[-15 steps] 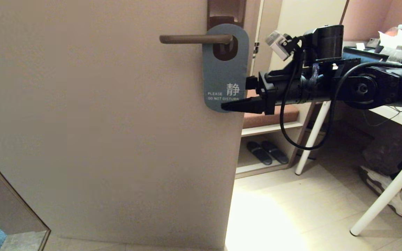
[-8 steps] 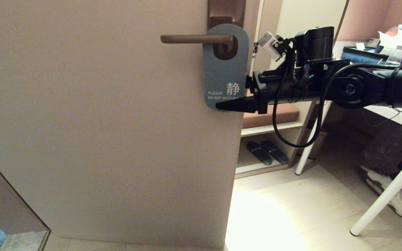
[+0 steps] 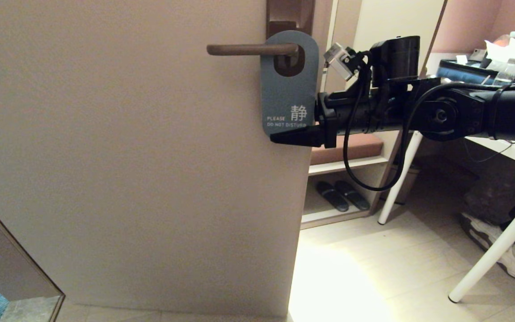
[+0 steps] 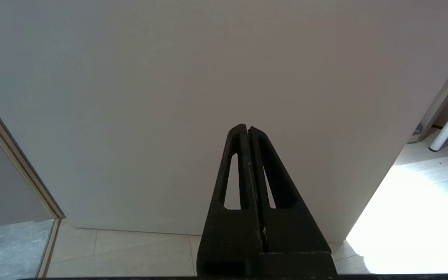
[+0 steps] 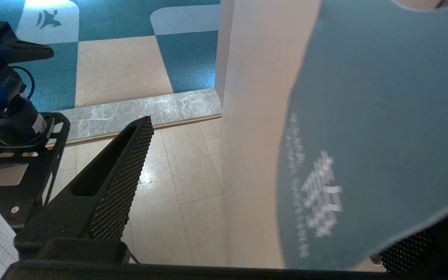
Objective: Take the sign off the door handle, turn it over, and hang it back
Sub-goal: Take down the sign
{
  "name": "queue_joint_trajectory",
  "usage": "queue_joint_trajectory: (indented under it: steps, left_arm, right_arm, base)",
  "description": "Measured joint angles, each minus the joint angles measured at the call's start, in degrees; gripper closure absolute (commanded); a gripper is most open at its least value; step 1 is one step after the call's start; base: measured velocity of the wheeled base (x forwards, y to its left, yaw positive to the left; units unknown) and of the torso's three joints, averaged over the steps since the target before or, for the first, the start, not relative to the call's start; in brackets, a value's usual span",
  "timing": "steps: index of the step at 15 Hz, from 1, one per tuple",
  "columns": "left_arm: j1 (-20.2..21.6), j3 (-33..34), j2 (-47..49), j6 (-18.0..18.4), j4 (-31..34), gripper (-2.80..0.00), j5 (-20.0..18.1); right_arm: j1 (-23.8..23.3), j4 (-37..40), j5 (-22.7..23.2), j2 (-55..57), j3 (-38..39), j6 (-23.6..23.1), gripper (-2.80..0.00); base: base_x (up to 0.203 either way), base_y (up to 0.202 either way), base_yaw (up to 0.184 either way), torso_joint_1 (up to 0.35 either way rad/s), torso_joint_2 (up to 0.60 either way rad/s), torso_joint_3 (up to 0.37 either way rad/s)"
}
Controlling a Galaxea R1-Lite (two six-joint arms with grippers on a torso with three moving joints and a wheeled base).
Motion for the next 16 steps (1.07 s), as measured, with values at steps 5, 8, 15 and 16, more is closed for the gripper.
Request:
queue_joint_trajectory:
  steps: [5,8,15,16]
  left_arm:
    - [-0.02,0.0,0.0,-0.02,-0.02,0.0,0.02]
    - [-0.02,0.0,0.0,0.0,-0.02,0.0,0.02]
    - [0.0,0.0,0.0,-0.02,0.0,0.0,0.01]
    - [0.0,0.0,0.0,-0.02,0.0,0.0,0.02]
  right_arm:
    - [0.0,0.01,0.0,0.0,-0.29,0.09,-2.8]
    - [0.0,-0.01,0.0,-0.02,-0.3,0.09,0.0]
    - [0.0,-0.3,-0.04,-0.3,-0.85,4.63,0.0]
    - [-0.02,-0.33,-0.06,-0.35,-0.9,4.66,0.0]
  base:
    - [0.0,0.0,0.0,0.0,0.0,0.0]
    - [0.0,0.0,0.0,0.0,0.0,0.0]
    - [0.0,0.0,0.0,0.0,0.0,0.0]
    - [0.0,0.0,0.0,0.0,0.0,0.0]
